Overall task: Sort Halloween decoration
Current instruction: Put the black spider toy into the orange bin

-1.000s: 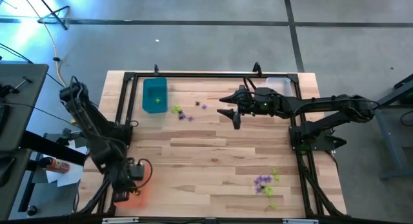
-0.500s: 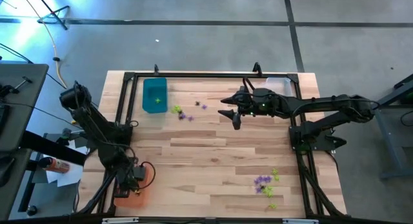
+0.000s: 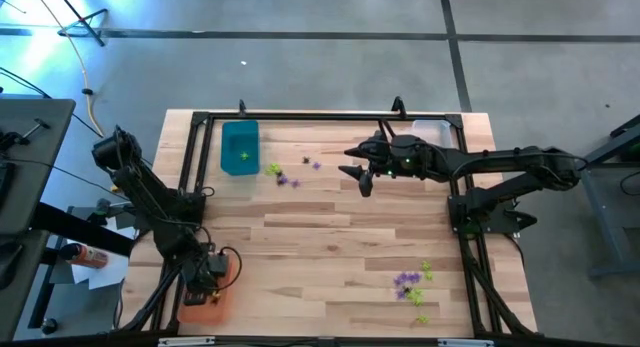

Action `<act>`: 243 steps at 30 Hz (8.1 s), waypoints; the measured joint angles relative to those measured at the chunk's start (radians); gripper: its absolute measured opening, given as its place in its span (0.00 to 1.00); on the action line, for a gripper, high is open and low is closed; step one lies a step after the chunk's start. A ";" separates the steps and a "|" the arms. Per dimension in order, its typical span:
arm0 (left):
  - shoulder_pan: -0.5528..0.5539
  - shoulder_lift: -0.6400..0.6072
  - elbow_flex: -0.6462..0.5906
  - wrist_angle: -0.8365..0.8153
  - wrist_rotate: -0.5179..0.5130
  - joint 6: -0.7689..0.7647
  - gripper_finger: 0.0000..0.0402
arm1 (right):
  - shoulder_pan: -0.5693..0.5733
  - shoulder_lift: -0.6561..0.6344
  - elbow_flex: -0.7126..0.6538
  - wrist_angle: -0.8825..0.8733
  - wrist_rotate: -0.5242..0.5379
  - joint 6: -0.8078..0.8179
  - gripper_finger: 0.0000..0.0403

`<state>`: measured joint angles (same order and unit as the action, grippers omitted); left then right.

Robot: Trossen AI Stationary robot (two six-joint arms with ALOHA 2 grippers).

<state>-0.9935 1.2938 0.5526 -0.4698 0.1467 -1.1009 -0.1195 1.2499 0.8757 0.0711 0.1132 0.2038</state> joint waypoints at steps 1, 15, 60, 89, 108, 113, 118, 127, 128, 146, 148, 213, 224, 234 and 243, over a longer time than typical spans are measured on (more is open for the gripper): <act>0.000 0.000 0.000 0.000 0.001 -0.012 0.14 | -0.001 0.000 0.000 -0.001 0.000 0.000 0.60; 0.089 -0.334 0.147 -0.039 -0.061 -0.059 0.38 | -0.005 0.000 0.000 0.020 -0.075 -0.002 0.60; 1.210 -0.293 0.295 0.407 -0.391 0.956 0.38 | 0.679 0.099 -0.042 -0.554 -0.637 1.357 0.60; 1.211 -0.293 0.295 0.377 -0.391 0.945 0.38 | 0.770 0.326 -0.127 -0.275 -0.487 1.685 0.60; 1.209 -0.293 0.295 0.321 -0.381 0.893 0.38 | 0.796 0.375 -0.127 -0.316 -0.479 1.685 0.60; 1.209 -0.293 0.295 0.323 -0.381 0.894 0.38 | 0.797 0.372 -0.126 -0.322 -0.541 1.661 0.60; 1.209 -0.293 0.295 0.324 -0.381 0.894 0.38 | 0.801 0.336 -0.125 -0.346 -0.572 1.632 0.60; 1.209 -0.293 0.295 0.317 -0.381 0.895 0.38 | 0.795 0.254 -0.124 -0.358 -0.436 1.620 0.60; 1.209 -0.293 0.295 0.315 -0.381 0.895 0.38 | 0.793 0.254 -0.124 -0.369 -0.430 1.620 0.60; 1.209 -0.293 0.295 0.309 -0.381 0.885 0.38 | 0.787 0.302 -0.125 -0.448 -0.370 1.613 0.60; 1.209 -0.293 0.295 0.309 -0.381 0.885 0.38 | 0.787 0.308 -0.125 -0.445 -0.370 1.612 0.60; 1.209 -0.293 0.295 0.313 -0.380 0.835 0.38 | 0.364 0.291 -0.125 -0.462 -0.192 0.532 0.60; 1.209 -0.293 0.295 0.317 -0.381 0.769 0.38 | 0.477 0.291 -0.125 -0.441 0.052 0.111 0.60; 1.209 -0.293 0.295 0.317 -0.381 0.734 0.38 | 0.482 0.356 -0.125 -0.344 0.009 0.014 0.60; 1.209 -0.293 0.295 0.317 -0.381 0.736 0.38 | 0.518 0.402 -0.121 -0.331 0.026 0.071 0.56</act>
<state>0.2157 1.0012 0.8475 -0.1524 -0.2340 -0.3653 0.3984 1.6516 0.7547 -0.2596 0.1392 0.2751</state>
